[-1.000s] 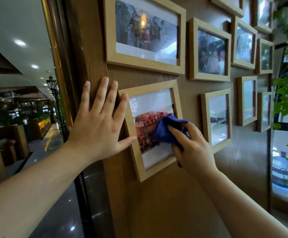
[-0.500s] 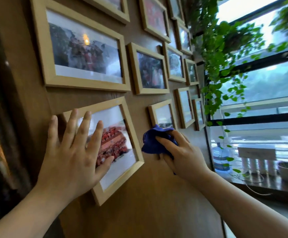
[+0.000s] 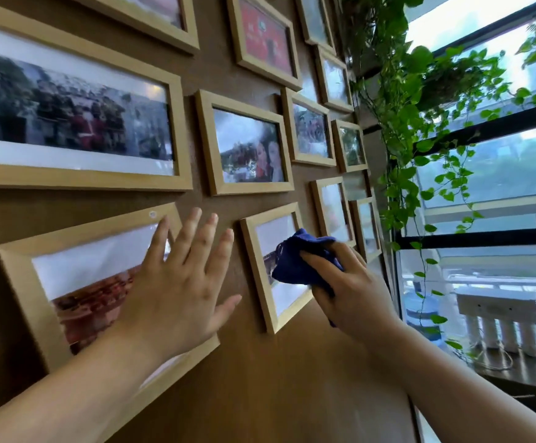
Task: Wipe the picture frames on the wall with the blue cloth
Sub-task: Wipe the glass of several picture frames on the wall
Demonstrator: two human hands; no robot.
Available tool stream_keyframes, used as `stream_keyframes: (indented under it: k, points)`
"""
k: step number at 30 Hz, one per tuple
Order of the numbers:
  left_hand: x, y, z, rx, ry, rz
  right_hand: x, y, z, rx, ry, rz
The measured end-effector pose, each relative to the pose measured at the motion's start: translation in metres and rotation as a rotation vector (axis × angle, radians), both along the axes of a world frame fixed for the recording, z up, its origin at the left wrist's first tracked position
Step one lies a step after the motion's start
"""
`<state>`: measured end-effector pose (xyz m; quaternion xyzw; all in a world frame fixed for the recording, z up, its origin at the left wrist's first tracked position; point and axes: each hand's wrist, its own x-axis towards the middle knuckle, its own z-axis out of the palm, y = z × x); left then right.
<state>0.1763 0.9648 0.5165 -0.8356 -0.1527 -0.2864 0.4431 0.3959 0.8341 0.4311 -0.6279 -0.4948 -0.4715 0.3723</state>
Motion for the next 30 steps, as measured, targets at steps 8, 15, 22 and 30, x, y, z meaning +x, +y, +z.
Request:
stream_keyframes:
  k: [8, 15, 22, 30]
  points:
    - [0.067, 0.01, -0.008, -0.038, 0.064, 0.172, 0.065, 0.023, 0.002, -0.027, -0.044, 0.119]
    - [0.086, 0.027, -0.013, -0.101, 0.042, 0.306, 0.089, 0.067, 0.009, -0.022, -0.07, 0.23]
    - [0.105, 0.042, -0.016, -0.08, -0.02, 0.182, 0.088, 0.107, 0.014, 0.014, -0.024, 0.251]
    - [0.139, 0.053, -0.016, -0.112, -0.188, 0.269, 0.091, 0.136, 0.014, 0.086, -0.044, 0.257]
